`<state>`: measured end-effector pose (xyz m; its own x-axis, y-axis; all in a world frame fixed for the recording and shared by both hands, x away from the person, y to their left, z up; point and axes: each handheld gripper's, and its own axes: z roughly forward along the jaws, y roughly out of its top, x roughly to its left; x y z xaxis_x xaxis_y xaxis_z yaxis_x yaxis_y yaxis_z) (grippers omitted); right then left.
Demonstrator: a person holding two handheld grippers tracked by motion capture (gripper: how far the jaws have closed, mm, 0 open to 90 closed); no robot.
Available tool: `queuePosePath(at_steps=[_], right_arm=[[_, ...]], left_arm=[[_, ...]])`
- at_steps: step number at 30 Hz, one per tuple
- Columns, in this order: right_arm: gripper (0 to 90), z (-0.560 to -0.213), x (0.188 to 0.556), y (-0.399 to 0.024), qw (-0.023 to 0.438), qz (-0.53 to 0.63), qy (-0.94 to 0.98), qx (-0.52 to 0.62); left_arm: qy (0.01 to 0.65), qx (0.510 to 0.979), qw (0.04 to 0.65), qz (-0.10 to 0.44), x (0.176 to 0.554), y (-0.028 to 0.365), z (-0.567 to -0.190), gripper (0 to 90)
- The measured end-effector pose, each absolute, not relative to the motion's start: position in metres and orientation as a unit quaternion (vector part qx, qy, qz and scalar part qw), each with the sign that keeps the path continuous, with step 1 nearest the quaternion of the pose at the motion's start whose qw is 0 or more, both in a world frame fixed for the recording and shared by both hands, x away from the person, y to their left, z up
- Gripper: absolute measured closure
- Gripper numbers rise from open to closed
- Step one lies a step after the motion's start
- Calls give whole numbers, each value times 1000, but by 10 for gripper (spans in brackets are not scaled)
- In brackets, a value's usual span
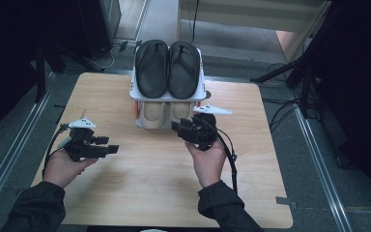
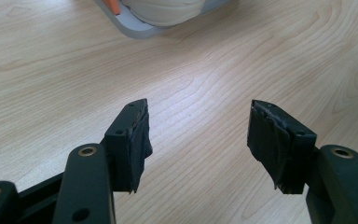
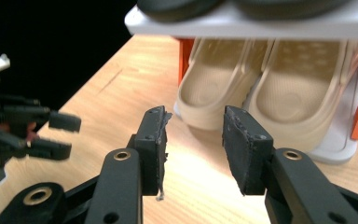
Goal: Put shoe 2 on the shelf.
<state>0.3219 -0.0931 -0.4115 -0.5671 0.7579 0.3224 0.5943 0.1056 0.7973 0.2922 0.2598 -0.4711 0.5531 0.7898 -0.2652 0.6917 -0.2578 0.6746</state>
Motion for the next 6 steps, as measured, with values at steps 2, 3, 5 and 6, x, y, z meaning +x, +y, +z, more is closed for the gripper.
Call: queuePosePath(at_steps=[2, 3, 5, 6], right_arm=[[603, -416, 319, -95, 81, 490, 740, 454], [603, -418, 319, -96, 75, 490, 739, 455], [599, -422, 318, -99, 69, 494, 737, 455], [599, -423, 317, -100, 68, 493, 738, 456]], left_arm=[[469, 789, 391, 62, 292, 260, -471, 391], [469, 789, 391, 62, 292, 260, -471, 390], [469, 790, 391, 61, 292, 260, -471, 388], [469, 789, 393, 59, 293, 260, -471, 386]])
